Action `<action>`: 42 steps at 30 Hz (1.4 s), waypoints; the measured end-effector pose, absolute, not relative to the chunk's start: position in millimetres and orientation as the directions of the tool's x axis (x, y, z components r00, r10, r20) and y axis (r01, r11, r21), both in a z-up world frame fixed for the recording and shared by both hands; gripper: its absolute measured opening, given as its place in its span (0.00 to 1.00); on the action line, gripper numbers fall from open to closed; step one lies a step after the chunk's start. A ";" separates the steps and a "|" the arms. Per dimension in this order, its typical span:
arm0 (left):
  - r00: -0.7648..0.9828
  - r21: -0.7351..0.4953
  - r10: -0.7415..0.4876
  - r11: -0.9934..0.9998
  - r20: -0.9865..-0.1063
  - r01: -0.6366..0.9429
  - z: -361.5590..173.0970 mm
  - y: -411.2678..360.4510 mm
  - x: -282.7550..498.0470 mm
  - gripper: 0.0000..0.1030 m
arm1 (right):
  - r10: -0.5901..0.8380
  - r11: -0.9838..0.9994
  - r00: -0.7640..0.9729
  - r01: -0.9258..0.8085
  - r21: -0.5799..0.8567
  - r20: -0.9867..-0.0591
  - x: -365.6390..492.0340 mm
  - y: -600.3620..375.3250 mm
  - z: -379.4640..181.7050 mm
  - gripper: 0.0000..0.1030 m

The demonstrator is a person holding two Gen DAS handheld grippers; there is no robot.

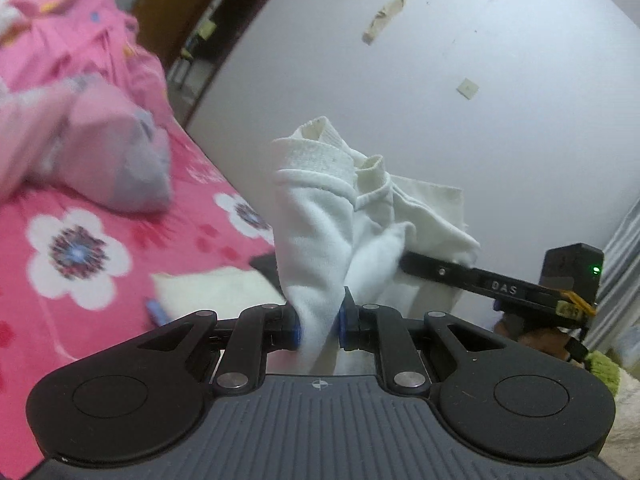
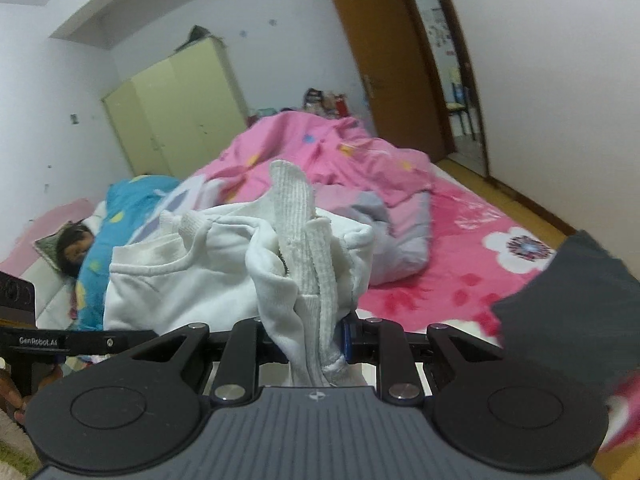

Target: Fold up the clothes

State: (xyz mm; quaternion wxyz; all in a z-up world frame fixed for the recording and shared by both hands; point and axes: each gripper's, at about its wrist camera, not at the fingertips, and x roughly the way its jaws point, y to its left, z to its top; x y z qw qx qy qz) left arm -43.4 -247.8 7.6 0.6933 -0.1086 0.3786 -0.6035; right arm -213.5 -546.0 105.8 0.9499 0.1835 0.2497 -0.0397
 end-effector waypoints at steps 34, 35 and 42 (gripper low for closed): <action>0.013 -0.710 -0.724 0.679 -0.689 0.184 -198.6 -407.9 87.1 0.32 | 0.512 0.785 0.500 0.058 0.617 -0.699 13.8 -776.7 -147.9 0.33; 0.004 -0.722 -0.731 0.675 -0.683 0.152 -200.5 -404.1 90.1 0.36 | 0.516 0.770 0.490 0.093 0.631 -0.702 14.7 -780.5 -152.3 0.34; -0.013 -0.774 -0.776 0.627 -0.630 0.088 -184.6 -370.3 91.7 0.57 | 0.377 0.777 0.612 0.199 0.597 -0.695 -18.7 -808.3 -111.0 0.43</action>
